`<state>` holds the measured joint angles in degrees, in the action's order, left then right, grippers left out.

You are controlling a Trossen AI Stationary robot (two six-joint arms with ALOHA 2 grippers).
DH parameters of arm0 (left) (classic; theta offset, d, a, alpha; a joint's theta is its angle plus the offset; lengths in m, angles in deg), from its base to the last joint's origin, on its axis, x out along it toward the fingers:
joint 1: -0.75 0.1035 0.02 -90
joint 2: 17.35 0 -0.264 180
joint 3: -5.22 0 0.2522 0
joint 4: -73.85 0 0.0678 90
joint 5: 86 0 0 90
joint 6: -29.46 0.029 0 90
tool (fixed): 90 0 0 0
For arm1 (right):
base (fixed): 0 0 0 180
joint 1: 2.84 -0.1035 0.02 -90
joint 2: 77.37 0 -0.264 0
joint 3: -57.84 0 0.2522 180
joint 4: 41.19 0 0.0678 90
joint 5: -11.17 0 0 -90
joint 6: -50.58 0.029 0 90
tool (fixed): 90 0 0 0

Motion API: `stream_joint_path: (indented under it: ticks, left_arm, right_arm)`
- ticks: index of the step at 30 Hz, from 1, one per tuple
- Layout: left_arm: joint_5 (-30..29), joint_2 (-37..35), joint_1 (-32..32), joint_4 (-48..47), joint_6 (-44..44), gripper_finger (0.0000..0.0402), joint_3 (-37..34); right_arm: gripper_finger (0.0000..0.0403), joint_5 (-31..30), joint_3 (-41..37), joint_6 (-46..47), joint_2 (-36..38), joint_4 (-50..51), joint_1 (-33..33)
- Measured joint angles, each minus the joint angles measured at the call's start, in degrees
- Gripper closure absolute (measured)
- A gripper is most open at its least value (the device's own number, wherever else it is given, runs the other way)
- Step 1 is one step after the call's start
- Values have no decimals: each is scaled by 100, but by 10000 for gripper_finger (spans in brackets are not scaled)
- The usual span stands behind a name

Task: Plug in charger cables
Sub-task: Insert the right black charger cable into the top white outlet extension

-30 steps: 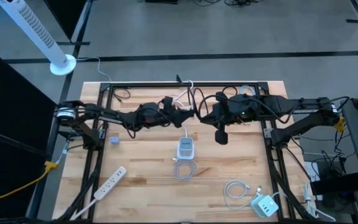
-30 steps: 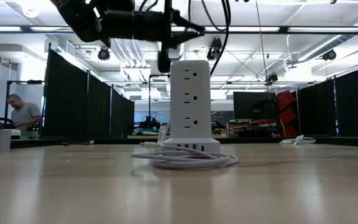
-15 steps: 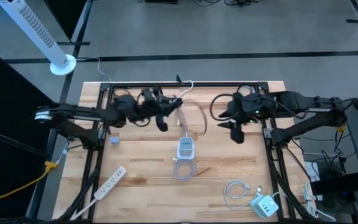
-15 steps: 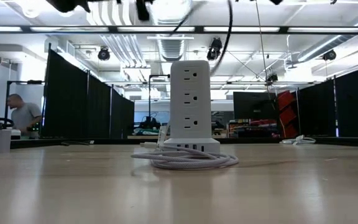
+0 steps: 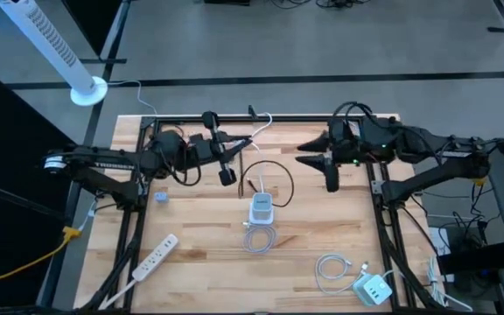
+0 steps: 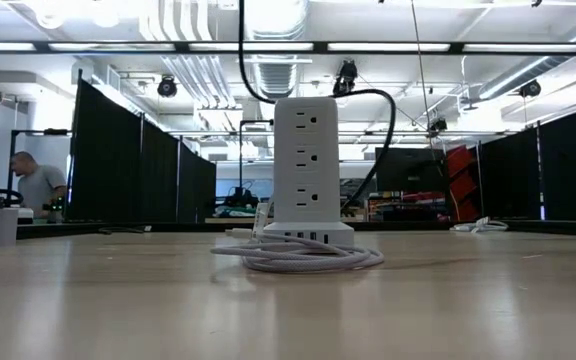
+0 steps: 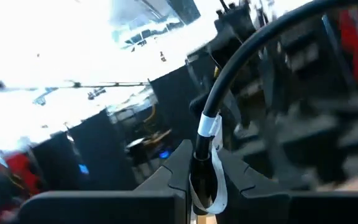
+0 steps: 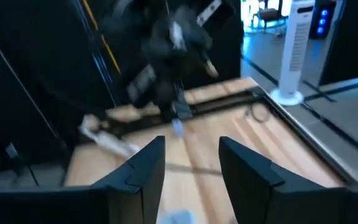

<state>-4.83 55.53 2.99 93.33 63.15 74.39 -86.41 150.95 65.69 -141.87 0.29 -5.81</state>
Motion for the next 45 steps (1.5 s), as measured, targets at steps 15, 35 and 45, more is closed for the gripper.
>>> stream_joint_path:
  ticks: [15, 35, 45]
  left_arm:
    - [-2444, 1357, -710, -2699, 5834, 380, 2438]
    - [-2666, 1650, -773, -1982, 6339, 380, 2547]
    - [-2672, 1633, -797, -2089, 6321, 380, 2545]
  right_arm:
    - [278, 1229, -10, 3412, -434, -706, 801]
    - [251, 1406, -11, 4318, -846, -1269, 825]
    - [394, 1314, -14, 4004, -863, -1306, 863]
